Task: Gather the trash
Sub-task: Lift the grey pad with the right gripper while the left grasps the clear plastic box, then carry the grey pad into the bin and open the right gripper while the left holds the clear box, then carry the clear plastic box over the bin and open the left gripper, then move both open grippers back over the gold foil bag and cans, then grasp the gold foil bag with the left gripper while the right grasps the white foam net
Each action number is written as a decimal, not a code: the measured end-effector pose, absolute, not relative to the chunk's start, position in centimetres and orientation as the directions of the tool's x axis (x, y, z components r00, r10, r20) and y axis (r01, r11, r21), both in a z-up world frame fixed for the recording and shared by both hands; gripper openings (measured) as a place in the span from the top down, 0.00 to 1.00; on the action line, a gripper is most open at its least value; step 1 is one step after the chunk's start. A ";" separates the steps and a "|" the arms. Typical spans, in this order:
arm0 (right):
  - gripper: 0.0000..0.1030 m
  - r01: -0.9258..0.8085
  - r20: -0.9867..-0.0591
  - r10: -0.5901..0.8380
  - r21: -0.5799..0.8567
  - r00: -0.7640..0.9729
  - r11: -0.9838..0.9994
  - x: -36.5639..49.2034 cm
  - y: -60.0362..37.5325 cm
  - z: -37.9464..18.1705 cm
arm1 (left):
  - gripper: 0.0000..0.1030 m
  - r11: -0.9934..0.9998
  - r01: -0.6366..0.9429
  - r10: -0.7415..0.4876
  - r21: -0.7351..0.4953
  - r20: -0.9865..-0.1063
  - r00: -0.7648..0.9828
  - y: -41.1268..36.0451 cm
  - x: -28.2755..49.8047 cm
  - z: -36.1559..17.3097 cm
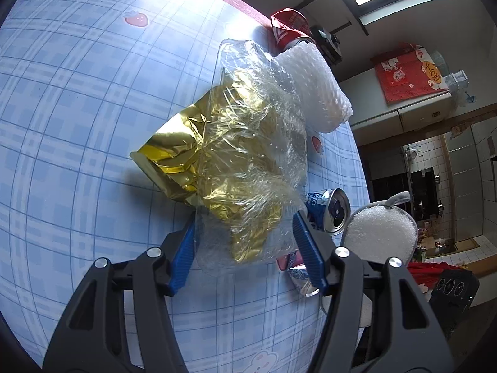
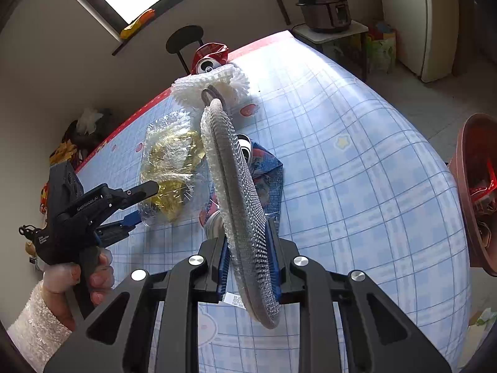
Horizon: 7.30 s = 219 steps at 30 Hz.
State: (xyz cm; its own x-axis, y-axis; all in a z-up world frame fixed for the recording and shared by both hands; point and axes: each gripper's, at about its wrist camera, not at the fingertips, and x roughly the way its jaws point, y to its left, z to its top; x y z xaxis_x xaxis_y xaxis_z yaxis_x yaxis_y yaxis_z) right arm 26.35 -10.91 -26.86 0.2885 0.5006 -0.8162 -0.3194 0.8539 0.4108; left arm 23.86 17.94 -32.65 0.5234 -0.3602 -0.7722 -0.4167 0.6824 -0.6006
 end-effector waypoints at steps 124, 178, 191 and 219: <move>0.05 0.262 -0.714 -0.016 0.236 0.700 0.936 16.9 -56.5 -13.4 | 0.28 0.807 0.342 -0.590 -0.482 -0.637 0.496 -27.2 32.5 -14.6; 0.05 -0.379 -0.890 0.335 0.208 0.309 0.902 25.6 -9.5 -21.4 | 0.11 0.888 -0.309 -0.105 -0.339 -0.806 0.583 28.7 13.3 -28.5; 0.05 -0.378 -0.904 0.306 0.182 0.300 0.908 26.1 -8.3 -23.1 | 0.30 0.927 -0.171 -0.213 -0.333 -0.845 0.491 28.7 17.5 -31.9; 0.14 -0.772 -0.887 0.027 -0.386 0.461 0.506 39.4 12.5 -29.6 | 0.59 0.743 -0.507 0.007 -0.437 -0.752 0.659 33.6 8.9 -28.7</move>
